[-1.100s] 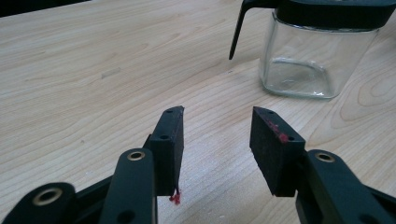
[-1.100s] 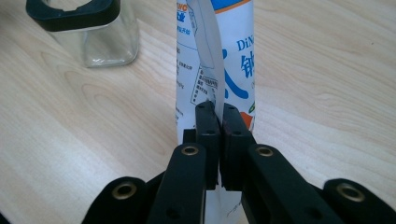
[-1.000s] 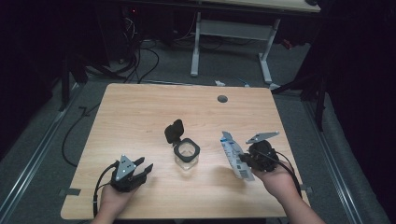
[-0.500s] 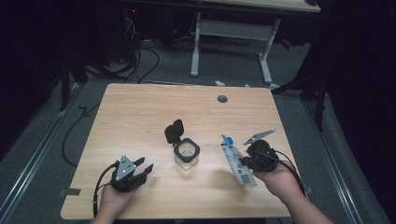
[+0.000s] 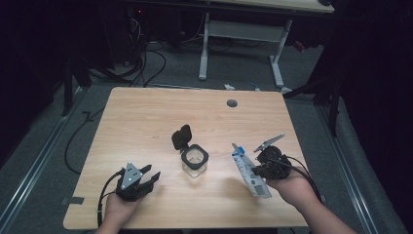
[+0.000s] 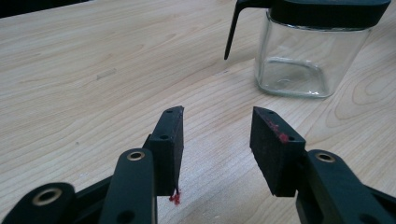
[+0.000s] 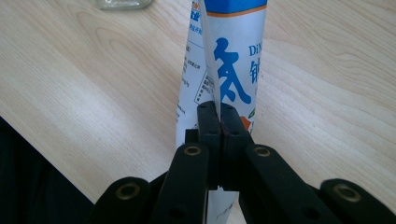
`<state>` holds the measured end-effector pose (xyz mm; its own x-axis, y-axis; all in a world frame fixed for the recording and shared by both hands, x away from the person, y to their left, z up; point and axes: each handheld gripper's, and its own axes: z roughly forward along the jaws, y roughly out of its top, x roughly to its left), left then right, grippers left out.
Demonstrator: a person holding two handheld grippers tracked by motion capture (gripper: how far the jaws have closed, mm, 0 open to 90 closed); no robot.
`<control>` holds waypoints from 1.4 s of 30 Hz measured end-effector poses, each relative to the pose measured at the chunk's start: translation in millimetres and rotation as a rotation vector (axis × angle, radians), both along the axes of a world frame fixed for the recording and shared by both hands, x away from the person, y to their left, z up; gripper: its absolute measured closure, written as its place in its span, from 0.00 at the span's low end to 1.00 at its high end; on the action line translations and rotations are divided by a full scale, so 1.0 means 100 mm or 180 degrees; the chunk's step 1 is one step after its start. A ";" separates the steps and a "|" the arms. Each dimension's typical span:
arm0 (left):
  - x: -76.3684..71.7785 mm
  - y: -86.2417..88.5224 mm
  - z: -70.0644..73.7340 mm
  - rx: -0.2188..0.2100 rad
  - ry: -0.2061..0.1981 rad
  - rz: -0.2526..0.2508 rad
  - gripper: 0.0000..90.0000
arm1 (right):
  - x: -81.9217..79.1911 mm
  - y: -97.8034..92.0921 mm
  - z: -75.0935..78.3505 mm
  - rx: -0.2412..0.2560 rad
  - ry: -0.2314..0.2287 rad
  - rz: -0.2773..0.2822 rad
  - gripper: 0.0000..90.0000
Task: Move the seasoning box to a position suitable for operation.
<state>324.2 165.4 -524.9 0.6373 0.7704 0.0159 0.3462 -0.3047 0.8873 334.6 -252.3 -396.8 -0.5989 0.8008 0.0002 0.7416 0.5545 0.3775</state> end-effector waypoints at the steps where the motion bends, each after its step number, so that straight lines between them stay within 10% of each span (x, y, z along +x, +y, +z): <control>1: 0.00 0.00 0.00 0.0000 0.0000 0.0000 0.61 | 0.00 0.00 0.00 -0.0029 0.0002 0.0027 1.00; 42: -0.03 -0.03 0.01 -0.0014 -0.0031 -0.0076 0.60 | 0.13 0.19 0.13 -0.0449 0.0392 0.0216 1.00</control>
